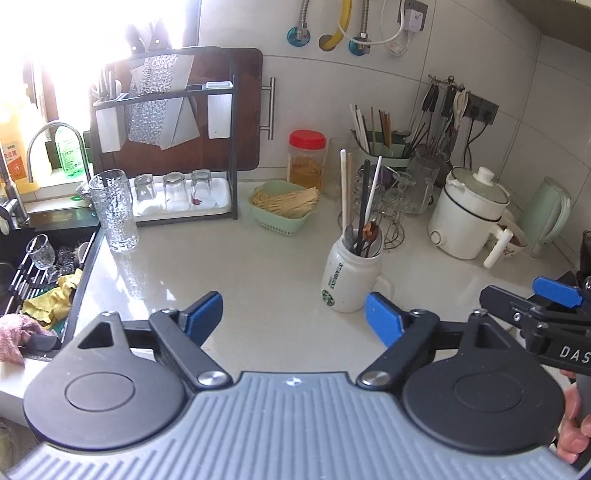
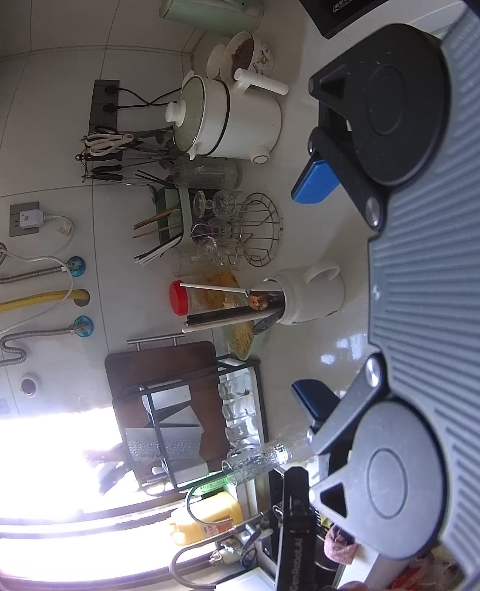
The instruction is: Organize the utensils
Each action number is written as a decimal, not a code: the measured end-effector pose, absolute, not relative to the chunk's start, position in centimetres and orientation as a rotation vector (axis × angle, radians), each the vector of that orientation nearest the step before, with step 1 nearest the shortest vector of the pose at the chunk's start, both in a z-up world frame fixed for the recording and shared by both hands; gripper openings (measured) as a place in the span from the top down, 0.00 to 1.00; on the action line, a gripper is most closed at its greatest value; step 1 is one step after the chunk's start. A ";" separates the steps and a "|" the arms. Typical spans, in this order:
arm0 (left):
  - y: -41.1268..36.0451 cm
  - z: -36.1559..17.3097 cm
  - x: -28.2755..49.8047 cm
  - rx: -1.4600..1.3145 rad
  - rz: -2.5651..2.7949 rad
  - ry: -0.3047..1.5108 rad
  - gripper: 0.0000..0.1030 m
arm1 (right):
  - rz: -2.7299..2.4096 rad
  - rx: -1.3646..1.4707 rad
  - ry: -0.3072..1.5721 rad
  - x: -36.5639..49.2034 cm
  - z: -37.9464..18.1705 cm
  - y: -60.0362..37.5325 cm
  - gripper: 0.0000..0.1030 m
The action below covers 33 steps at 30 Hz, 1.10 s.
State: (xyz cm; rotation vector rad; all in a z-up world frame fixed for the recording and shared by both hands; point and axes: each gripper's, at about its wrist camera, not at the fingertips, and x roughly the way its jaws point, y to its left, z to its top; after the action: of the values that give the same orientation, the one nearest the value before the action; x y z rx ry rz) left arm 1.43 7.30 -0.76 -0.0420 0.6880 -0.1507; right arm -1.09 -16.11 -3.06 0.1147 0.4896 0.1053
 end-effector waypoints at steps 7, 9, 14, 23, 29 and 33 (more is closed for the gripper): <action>7.2 -0.8 1.3 -0.033 -0.131 0.695 0.07 | 0.108 0.125 0.491 -0.9 -3.4 -16.2 0.00; 7.0 -0.9 1.4 -0.033 -0.134 0.703 0.06 | 0.112 0.125 0.489 -0.8 -3.4 -16.2 0.00; 6.8 -1.1 1.8 -0.025 -0.122 0.713 0.04 | 0.115 0.132 0.488 -0.4 -3.6 -16.3 0.00; 6.9 -1.2 2.8 -0.040 -0.088 0.723 0.04 | 0.125 0.135 0.496 0.4 -3.8 -16.2 0.00; 7.0 -1.1 3.3 -0.044 -0.062 0.722 0.04 | 0.134 0.145 0.499 1.0 -3.9 -16.2 0.00; 7.1 -1.0 3.6 -0.051 -0.048 0.721 0.04 | 0.148 0.139 0.499 1.1 -3.9 -16.2 0.00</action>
State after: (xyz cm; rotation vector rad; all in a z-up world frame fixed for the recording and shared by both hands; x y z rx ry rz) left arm 3.58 7.08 -1.02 -0.0509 0.7212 -0.0484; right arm 1.09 -16.19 -3.93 0.1393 0.4989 0.1477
